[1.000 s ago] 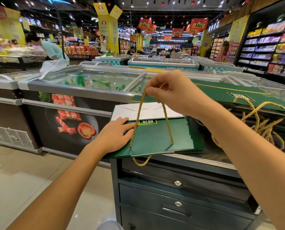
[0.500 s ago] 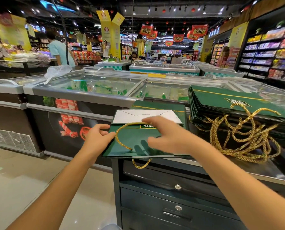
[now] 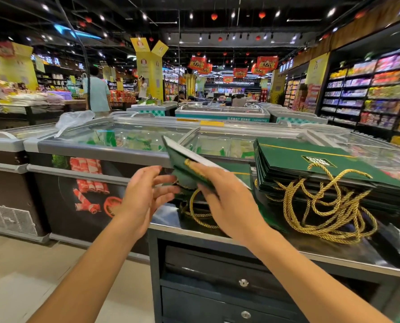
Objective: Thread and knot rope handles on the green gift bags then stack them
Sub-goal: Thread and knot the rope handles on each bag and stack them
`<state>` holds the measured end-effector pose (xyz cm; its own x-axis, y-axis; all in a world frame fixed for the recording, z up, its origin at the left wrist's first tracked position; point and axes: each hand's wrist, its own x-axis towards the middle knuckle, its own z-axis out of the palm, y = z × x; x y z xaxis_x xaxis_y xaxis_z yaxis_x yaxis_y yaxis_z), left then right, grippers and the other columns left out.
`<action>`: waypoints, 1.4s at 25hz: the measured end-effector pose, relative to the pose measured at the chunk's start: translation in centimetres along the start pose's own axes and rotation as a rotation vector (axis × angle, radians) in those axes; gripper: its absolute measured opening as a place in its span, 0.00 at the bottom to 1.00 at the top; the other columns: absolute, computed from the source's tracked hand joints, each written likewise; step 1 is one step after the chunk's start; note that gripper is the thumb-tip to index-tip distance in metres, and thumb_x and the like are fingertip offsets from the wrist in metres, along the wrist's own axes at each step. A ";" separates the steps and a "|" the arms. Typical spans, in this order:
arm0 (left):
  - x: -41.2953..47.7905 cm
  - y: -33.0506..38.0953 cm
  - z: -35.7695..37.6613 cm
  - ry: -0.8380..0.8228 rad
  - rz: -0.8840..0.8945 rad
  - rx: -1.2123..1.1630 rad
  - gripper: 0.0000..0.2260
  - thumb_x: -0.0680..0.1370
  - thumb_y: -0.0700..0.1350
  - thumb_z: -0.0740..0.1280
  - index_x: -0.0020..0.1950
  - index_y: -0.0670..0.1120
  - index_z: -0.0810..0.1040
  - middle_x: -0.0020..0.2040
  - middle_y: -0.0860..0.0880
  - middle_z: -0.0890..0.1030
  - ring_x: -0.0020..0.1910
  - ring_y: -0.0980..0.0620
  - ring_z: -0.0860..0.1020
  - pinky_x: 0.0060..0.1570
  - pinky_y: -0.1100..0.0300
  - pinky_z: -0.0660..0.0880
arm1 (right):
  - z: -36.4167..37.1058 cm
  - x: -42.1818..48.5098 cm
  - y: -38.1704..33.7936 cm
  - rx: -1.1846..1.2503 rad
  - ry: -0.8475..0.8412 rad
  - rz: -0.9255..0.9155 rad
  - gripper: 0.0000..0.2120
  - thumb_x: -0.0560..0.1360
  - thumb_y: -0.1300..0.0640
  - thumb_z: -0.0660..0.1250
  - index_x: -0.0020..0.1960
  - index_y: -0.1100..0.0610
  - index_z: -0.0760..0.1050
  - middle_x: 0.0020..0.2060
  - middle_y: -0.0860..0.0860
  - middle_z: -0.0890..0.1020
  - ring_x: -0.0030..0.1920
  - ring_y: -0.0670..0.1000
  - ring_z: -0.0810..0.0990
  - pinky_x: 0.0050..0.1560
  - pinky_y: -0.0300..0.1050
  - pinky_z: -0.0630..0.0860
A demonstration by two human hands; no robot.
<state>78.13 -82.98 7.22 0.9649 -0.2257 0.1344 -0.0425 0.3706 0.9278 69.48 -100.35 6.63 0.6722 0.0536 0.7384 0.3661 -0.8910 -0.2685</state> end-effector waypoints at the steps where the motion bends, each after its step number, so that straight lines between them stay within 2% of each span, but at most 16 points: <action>1: -0.1 -0.6 0.5 -0.029 -0.028 0.038 0.12 0.84 0.44 0.61 0.65 0.41 0.72 0.54 0.38 0.84 0.40 0.45 0.84 0.42 0.55 0.81 | -0.8 0.5 0.1 0.123 0.071 0.053 0.24 0.83 0.61 0.63 0.76 0.45 0.69 0.63 0.45 0.80 0.61 0.49 0.77 0.60 0.52 0.76; 4: -0.7 -3.4 1.4 -0.113 -0.165 0.103 0.15 0.83 0.43 0.64 0.69 0.42 0.70 0.57 0.37 0.82 0.51 0.39 0.84 0.53 0.49 0.81 | -4.1 2.2 0.2 0.538 0.289 0.183 0.14 0.84 0.60 0.61 0.68 0.53 0.76 0.50 0.47 0.83 0.48 0.48 0.80 0.50 0.45 0.79; 7: -1.2 -5.8 2.5 -0.152 -0.217 0.133 0.23 0.81 0.43 0.67 0.75 0.46 0.65 0.57 0.40 0.81 0.54 0.42 0.84 0.63 0.45 0.76 | -6.2 3.0 0.0 0.922 0.516 0.434 0.07 0.84 0.55 0.63 0.55 0.48 0.79 0.43 0.49 0.84 0.43 0.50 0.82 0.46 0.53 0.82; 9: -1.4 -6.3 3.1 -0.164 -0.212 0.107 0.29 0.80 0.44 0.68 0.77 0.52 0.59 0.49 0.45 0.80 0.46 0.47 0.83 0.61 0.48 0.77 | -6.2 3.1 -0.2 1.169 0.571 0.584 0.06 0.84 0.54 0.63 0.55 0.49 0.79 0.44 0.51 0.85 0.42 0.53 0.84 0.43 0.53 0.84; 10: -1.5 -6.3 3.4 -0.170 -0.202 0.089 0.31 0.79 0.44 0.69 0.78 0.56 0.57 0.49 0.46 0.80 0.44 0.48 0.83 0.56 0.50 0.78 | -6.1 2.9 -0.1 1.250 0.584 0.610 0.07 0.85 0.55 0.62 0.57 0.51 0.78 0.46 0.52 0.86 0.44 0.54 0.85 0.43 0.51 0.84; 12: -1.7 -6.2 3.7 -0.120 -0.136 0.049 0.33 0.79 0.40 0.70 0.77 0.59 0.57 0.59 0.46 0.81 0.48 0.48 0.85 0.48 0.53 0.80 | -5.9 2.6 0.2 1.314 0.591 0.622 0.09 0.84 0.58 0.63 0.62 0.55 0.76 0.51 0.53 0.86 0.48 0.54 0.86 0.46 0.50 0.84; 14: -1.2 -6.2 3.2 -0.003 -0.032 0.006 0.32 0.79 0.33 0.68 0.78 0.52 0.60 0.62 0.47 0.79 0.52 0.52 0.84 0.45 0.58 0.80 | -6.4 2.3 0.5 1.248 0.524 0.611 0.10 0.81 0.63 0.66 0.62 0.57 0.76 0.52 0.52 0.87 0.50 0.53 0.86 0.50 0.49 0.82; 15: -0.8 -6.0 2.7 0.048 0.013 -0.017 0.32 0.79 0.30 0.66 0.78 0.51 0.61 0.65 0.47 0.77 0.54 0.53 0.83 0.47 0.58 0.81 | -6.9 2.2 0.7 1.182 0.463 0.609 0.11 0.79 0.65 0.68 0.60 0.57 0.77 0.50 0.52 0.87 0.49 0.52 0.86 0.49 0.47 0.82; 18: 1.1 -4.7 1.1 0.099 0.115 -0.044 0.33 0.79 0.26 0.62 0.79 0.52 0.63 0.75 0.47 0.69 0.67 0.48 0.76 0.64 0.46 0.75 | -9.1 2.3 1.5 0.960 0.338 0.678 0.10 0.76 0.64 0.72 0.56 0.56 0.79 0.49 0.54 0.88 0.48 0.53 0.87 0.50 0.51 0.83; 19: 1.6 -3.9 0.8 0.103 0.144 -0.028 0.33 0.79 0.26 0.61 0.78 0.52 0.64 0.75 0.48 0.69 0.67 0.49 0.76 0.67 0.44 0.73 | -9.8 2.3 2.0 0.878 0.334 0.707 0.12 0.75 0.64 0.74 0.57 0.57 0.77 0.50 0.57 0.87 0.48 0.55 0.87 0.51 0.54 0.84; 21: 2.4 -2.3 0.6 0.089 0.196 0.019 0.32 0.79 0.25 0.60 0.78 0.51 0.64 0.72 0.51 0.70 0.62 0.55 0.77 0.68 0.47 0.72 | -11.3 2.4 2.6 0.661 0.335 0.730 0.23 0.73 0.63 0.77 0.61 0.56 0.69 0.53 0.60 0.83 0.45 0.55 0.87 0.49 0.58 0.85; 24: 3.7 -0.3 1.9 -0.008 0.253 0.137 0.32 0.80 0.26 0.60 0.79 0.51 0.64 0.73 0.51 0.71 0.62 0.54 0.78 0.63 0.53 0.74 | -13.0 2.5 3.4 0.342 0.194 0.584 0.35 0.71 0.58 0.79 0.70 0.45 0.65 0.52 0.48 0.81 0.43 0.40 0.84 0.51 0.48 0.83; 26: 4.4 0.9 3.5 -0.069 0.281 0.238 0.31 0.80 0.28 0.61 0.79 0.53 0.63 0.71 0.52 0.73 0.61 0.56 0.79 0.59 0.56 0.77 | -14.1 2.8 4.6 0.143 0.117 0.502 0.37 0.70 0.51 0.79 0.74 0.42 0.65 0.60 0.40 0.78 0.55 0.36 0.78 0.60 0.42 0.74; 28: 4.9 2.0 5.5 -0.126 0.325 0.342 0.30 0.81 0.33 0.64 0.78 0.55 0.63 0.68 0.57 0.74 0.56 0.64 0.80 0.54 0.63 0.79 | -15.6 3.0 6.1 0.006 0.103 0.487 0.38 0.70 0.45 0.78 0.76 0.45 0.66 0.64 0.42 0.76 0.64 0.44 0.75 0.62 0.42 0.71; 33: 6.6 4.0 11.7 -0.339 0.372 0.714 0.35 0.78 0.50 0.72 0.80 0.57 0.57 0.69 0.57 0.72 0.56 0.62 0.77 0.52 0.68 0.76 | -20.4 2.9 9.4 -0.195 0.096 0.570 0.33 0.73 0.40 0.74 0.74 0.48 0.70 0.65 0.53 0.75 0.66 0.55 0.74 0.59 0.45 0.68; 35: 7.8 3.7 14.7 -0.406 0.378 0.811 0.37 0.77 0.54 0.72 0.81 0.55 0.56 0.74 0.55 0.69 0.62 0.54 0.77 0.61 0.58 0.76 | -22.2 2.3 11.2 -0.232 0.080 0.616 0.33 0.74 0.40 0.73 0.74 0.49 0.70 0.67 0.54 0.75 0.67 0.56 0.74 0.60 0.48 0.70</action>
<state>81.68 -96.57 16.82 0.6950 -0.5687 0.4399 -0.6415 -0.2142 0.7366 60.85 -120.16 19.09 0.6613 -0.5224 0.5383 -0.2239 -0.8224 -0.5230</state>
